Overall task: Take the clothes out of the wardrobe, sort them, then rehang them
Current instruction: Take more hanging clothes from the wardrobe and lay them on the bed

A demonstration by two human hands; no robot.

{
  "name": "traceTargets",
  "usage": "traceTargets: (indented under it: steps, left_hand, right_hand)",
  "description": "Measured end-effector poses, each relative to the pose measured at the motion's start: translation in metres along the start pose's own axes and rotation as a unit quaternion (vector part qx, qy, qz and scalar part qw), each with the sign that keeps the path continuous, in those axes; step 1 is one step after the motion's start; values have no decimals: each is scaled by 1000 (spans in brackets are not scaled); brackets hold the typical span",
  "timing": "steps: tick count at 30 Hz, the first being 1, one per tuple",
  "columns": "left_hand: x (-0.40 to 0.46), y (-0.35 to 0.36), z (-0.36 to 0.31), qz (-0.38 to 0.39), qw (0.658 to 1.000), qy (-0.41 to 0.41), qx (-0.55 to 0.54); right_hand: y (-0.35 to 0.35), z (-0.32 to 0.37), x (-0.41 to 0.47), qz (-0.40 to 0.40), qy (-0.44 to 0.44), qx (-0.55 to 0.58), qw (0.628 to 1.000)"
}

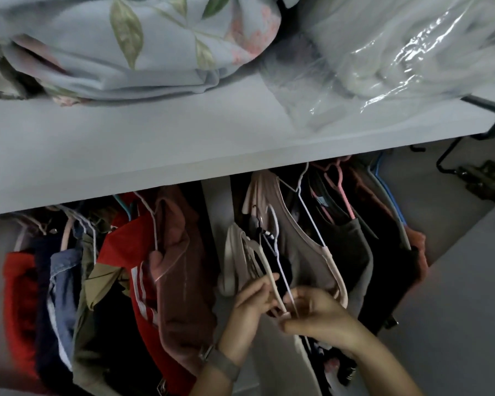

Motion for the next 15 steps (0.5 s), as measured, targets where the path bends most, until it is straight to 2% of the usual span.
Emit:
traceTargets:
  steps: [3,4,8,10,12,13,15]
  left_hand:
    - [-8,5,7,40,999,2,25]
    - [-10,6,9,51,998,-2,30]
    - [-22,3,18,107,990,-23,90]
    - [-28,-3,18,162,978,-24,129]
    - [-37,-10,18,194,963,37,185]
    - [-41,-12,17,168,960,87,206]
    - [-46,-14,12,60,944,203,255]
  right_hand:
    - [5,-13,-7,-92,-22,-159,983]
    - [8,-16,-10,-124,-19,-180,976]
    - [16,-27,-33,-196,1,-116,974]
    - [17,-29,-49,-227,5,-108,968]
    - [16,-32,-71,-265,9,-108,958]
    - [15,-34,-83,-282,12,-107,953]
    - [13,-38,-112,-306,23,-122,944]
Point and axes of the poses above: each hand's wrist, its own x-axis towards the middle knuckle, its own y-axis out of the palm, z = x × y, the point moved 1 cm from there along x, towards the middle knuckle
